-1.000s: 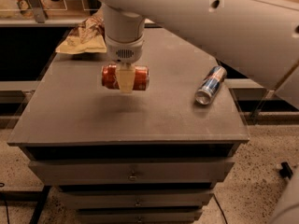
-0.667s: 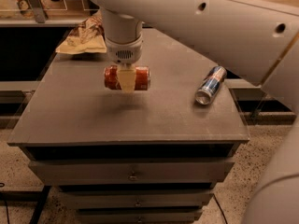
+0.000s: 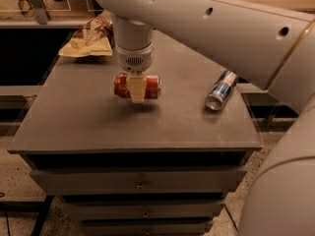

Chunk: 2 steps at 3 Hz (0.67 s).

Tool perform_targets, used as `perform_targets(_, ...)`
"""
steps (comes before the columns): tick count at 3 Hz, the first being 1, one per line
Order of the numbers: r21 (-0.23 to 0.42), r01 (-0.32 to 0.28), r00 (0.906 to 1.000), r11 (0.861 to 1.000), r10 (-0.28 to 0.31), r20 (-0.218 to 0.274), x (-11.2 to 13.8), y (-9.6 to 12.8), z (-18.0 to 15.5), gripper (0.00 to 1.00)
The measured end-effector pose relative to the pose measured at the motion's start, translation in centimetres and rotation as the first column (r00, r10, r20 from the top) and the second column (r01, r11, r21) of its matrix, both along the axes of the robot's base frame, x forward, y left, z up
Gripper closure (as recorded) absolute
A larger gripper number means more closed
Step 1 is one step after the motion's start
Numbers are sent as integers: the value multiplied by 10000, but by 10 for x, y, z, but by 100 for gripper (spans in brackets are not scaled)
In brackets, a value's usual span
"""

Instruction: Knock coke can over

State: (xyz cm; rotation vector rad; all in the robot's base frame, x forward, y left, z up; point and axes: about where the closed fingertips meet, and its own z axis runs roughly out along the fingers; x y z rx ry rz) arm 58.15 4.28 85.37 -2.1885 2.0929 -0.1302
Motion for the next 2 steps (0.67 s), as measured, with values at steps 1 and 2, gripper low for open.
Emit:
perform_targets(1,24,-7,10000,10000,7,37,0,1,1,0)
perform_targets(2,25,-7,10000,10000,7,38,0,1,1,0)
